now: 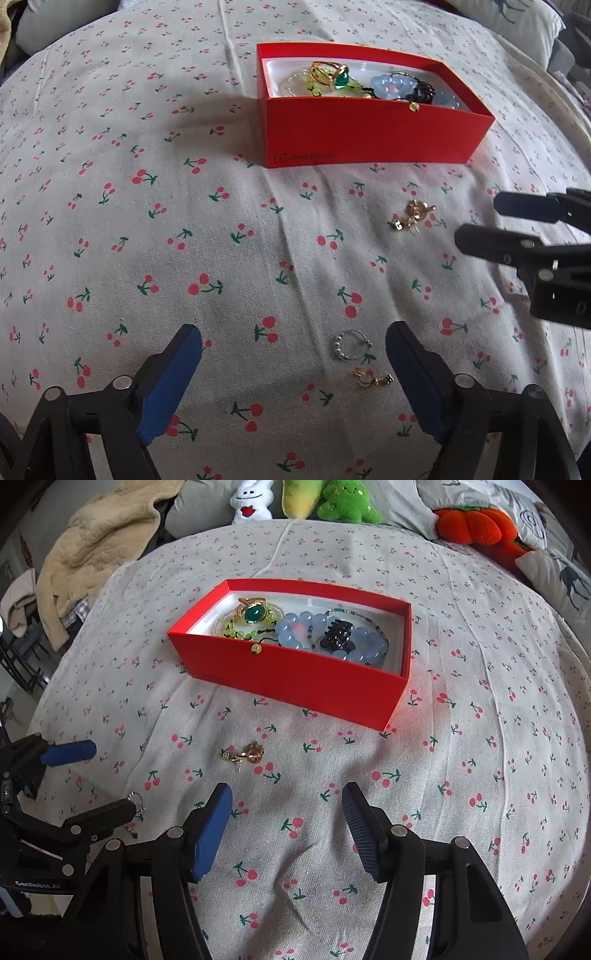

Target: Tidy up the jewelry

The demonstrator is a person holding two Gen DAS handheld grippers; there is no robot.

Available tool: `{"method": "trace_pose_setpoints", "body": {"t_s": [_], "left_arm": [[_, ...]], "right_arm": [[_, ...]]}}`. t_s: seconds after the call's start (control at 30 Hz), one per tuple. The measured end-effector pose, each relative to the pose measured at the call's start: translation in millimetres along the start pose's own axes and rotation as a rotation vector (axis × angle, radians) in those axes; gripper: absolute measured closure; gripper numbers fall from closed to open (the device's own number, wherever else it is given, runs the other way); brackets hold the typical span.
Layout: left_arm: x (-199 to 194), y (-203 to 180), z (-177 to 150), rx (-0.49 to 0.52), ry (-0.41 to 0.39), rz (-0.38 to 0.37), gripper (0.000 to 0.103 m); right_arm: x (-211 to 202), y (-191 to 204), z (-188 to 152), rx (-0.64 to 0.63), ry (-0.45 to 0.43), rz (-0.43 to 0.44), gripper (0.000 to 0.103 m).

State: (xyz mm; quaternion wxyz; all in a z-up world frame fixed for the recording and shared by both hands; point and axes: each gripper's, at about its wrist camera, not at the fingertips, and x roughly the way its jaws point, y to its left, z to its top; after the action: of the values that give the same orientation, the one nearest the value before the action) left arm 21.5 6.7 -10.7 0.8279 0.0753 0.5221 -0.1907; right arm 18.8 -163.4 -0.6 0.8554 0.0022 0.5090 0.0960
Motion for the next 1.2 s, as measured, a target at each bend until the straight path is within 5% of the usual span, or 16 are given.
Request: {"method": "trace_pose_setpoints", "body": {"t_s": [0.37,0.8,0.97,1.2], "left_arm": [[1,-4,-6,0.027,0.035,-0.045,0.05],[0,-10,-8,0.042,0.044,-0.077,0.058],[-1,-15,-7,0.047,0.051,-0.132,0.071],[6,-15,-4,0.026,0.07,-0.118,0.081]], "right_arm": [[9,15,11,-0.025,-0.005,0.116,0.066],[24,2,19,0.04,0.011,0.143,0.087],[18,-3,18,0.046,0.001,0.146,0.087],[5,-17,14,0.081,0.01,0.136,0.087]]}}
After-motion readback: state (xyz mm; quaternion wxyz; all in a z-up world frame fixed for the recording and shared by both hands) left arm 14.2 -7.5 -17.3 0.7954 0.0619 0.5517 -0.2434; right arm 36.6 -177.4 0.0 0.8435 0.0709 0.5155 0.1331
